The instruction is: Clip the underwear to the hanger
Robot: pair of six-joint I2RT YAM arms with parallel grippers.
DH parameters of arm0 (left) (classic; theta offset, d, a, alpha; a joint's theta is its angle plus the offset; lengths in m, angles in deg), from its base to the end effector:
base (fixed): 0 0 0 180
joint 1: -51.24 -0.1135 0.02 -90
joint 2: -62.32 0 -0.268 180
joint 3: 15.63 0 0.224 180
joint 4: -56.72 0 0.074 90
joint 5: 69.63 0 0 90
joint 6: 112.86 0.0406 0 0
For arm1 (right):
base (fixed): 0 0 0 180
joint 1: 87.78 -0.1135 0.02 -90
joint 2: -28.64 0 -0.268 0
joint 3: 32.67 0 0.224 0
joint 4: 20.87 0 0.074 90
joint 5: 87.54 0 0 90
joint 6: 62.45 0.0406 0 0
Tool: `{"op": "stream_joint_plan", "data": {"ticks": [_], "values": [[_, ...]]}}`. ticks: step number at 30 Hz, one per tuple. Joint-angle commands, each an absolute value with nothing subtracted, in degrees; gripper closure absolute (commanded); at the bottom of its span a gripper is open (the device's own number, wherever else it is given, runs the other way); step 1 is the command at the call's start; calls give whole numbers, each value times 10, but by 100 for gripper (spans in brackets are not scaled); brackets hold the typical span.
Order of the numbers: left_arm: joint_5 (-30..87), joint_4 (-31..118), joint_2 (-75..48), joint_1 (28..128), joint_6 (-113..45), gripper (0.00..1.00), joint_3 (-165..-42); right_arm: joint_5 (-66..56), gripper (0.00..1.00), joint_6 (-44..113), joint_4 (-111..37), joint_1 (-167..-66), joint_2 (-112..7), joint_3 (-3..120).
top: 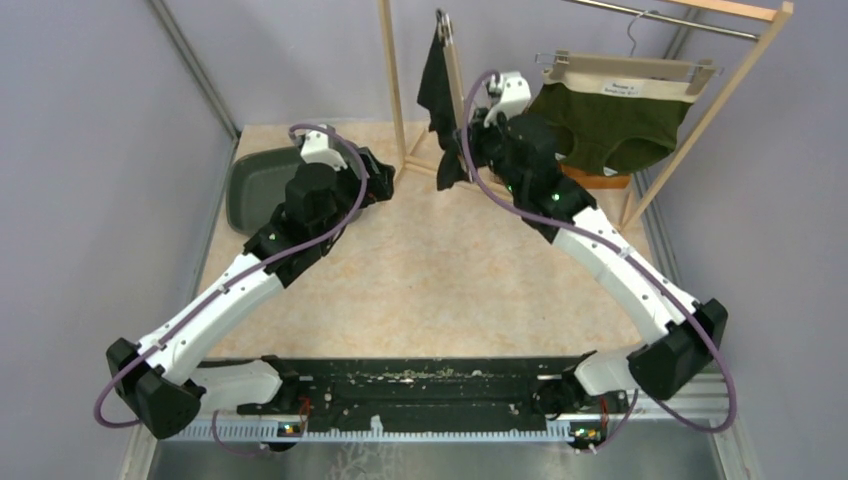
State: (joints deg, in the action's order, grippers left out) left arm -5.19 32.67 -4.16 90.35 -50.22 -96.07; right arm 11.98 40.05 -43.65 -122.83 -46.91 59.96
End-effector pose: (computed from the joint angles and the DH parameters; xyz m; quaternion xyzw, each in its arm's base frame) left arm 0.1968 -0.1374 0.3939 -0.0648 0.7582 -0.2014 0.6168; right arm 0.2337 0.1557 0.4275 -0.0898 0.7355 0.2133 0.6368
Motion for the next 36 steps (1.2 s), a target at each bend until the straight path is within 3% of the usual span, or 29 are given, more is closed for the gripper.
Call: {"op": "stream_joint_plan", "data": {"ticks": [1,11,16,25,36], "values": [[-30,329,-53,904,-507,0,-952,148,100,365,-481,-1210,-525,743],[-3,349,-40,904,-523,0,-925,139,100,389,-591,-1145,-715,1063],[-7,340,-42,904,-523,0,-923,140,100,401,-610,-1128,-771,1150],[-14,338,-38,904,-522,0,-915,128,100,420,-595,-1105,-779,1155],[-10,347,-51,902,-529,0,-902,103,100,413,-525,-1106,-703,1029]]}}
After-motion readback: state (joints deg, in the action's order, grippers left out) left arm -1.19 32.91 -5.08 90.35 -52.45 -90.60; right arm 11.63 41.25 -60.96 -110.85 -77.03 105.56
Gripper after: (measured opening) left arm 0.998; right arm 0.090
